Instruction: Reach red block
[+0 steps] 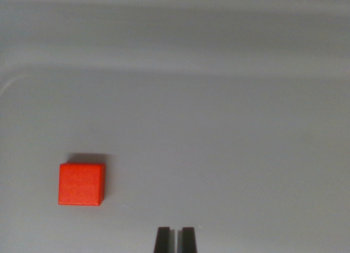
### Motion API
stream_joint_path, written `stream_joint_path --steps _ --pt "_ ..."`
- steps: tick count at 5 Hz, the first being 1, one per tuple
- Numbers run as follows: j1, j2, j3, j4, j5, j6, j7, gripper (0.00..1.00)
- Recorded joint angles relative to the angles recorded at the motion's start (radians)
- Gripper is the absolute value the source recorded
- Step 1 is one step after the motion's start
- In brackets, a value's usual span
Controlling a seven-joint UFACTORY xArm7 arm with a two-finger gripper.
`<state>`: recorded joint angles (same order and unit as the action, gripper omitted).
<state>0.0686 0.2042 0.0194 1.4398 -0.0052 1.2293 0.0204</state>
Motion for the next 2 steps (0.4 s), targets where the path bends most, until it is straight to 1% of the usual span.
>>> stream_joint_path --steps 1,2 --pt "0.0000 0.000 0.000 0.000 0.0000 0.000 0.000 0.00" --pt "0.0103 0.031 0.008 -0.022 0.0000 -0.048 0.002 0.00"
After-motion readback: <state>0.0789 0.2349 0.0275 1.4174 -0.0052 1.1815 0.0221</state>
